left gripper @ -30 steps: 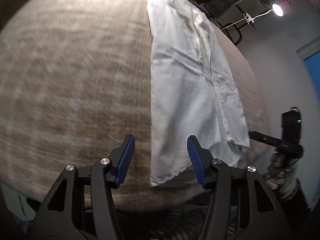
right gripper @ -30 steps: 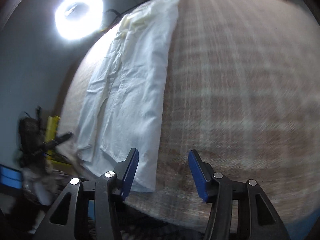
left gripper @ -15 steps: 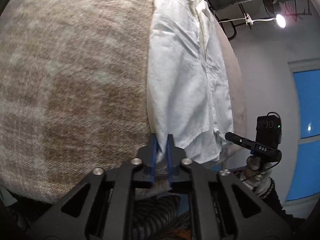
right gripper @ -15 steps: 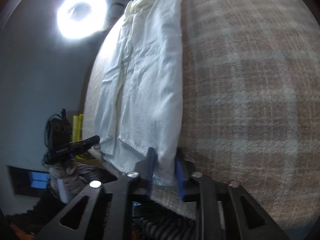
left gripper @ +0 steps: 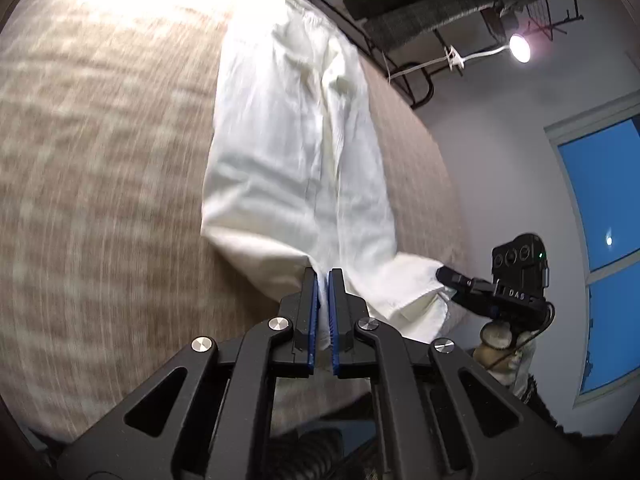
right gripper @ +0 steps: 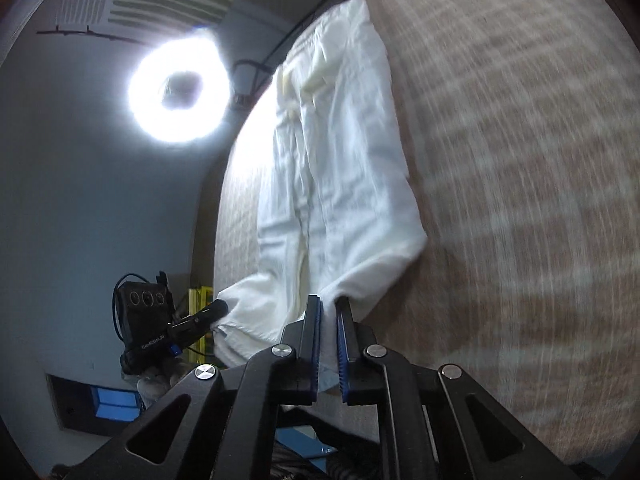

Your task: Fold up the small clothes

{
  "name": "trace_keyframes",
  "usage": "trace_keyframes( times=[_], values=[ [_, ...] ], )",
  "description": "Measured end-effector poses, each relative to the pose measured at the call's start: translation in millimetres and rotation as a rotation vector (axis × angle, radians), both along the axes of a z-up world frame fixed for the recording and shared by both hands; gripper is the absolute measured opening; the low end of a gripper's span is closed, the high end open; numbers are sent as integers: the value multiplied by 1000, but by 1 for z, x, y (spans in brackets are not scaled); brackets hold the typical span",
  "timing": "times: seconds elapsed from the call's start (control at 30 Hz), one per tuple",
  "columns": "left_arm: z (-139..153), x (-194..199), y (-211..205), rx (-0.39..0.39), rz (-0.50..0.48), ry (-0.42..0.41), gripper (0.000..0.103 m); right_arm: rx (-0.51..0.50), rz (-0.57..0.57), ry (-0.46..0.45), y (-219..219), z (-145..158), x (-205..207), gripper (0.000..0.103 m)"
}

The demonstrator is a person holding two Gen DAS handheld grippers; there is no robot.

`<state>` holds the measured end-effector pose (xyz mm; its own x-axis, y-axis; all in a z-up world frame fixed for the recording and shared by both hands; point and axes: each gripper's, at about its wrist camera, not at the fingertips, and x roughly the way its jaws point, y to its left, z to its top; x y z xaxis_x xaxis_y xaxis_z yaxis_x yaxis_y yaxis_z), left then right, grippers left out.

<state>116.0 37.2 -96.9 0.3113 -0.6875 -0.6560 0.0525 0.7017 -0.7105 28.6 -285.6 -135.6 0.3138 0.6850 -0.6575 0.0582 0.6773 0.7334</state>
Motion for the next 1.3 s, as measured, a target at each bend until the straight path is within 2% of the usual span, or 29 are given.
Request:
trace_keyframes(
  times=[0.3, 0.5, 0.77, 1.03, 1.1, 1.13, 1.17, 1.2, 1.27, 1.3],
  values=[
    [13, 55, 14, 21, 75, -50, 3, -1, -116, 2, -17, 9, 49, 5],
    [8, 90, 15, 62, 98, -51, 3, -90, -124, -55, -18, 25, 84, 5],
    [-9, 123, 16, 105, 137, -30, 3, -135, -138, -56, -14, 9, 123, 5],
    [-20, 143, 14, 135, 154, -21, 3, -144, -136, -32, -16, -7, 142, 5],
    [-20, 147, 15, 146, 163, -13, 6, -134, -129, -49, -16, -4, 146, 11],
    [-21, 149, 17, 139, 169, -6, 8, -136, -129, -57, -17, -2, 147, 21],
    [-20, 150, 18, 128, 176, -4, 9, -143, -135, -72, -18, 2, 148, 41],
    [-19, 151, 20, 119, 182, -7, 11, -156, -145, -91, -20, 6, 146, 43],
    [-13, 151, 24, 131, 201, -20, 24, -190, -148, -127, -22, 15, 145, 43],
    [-8, 150, 26, 139, 215, -42, 35, -197, -143, -140, -23, 19, 144, 43]
  ],
)
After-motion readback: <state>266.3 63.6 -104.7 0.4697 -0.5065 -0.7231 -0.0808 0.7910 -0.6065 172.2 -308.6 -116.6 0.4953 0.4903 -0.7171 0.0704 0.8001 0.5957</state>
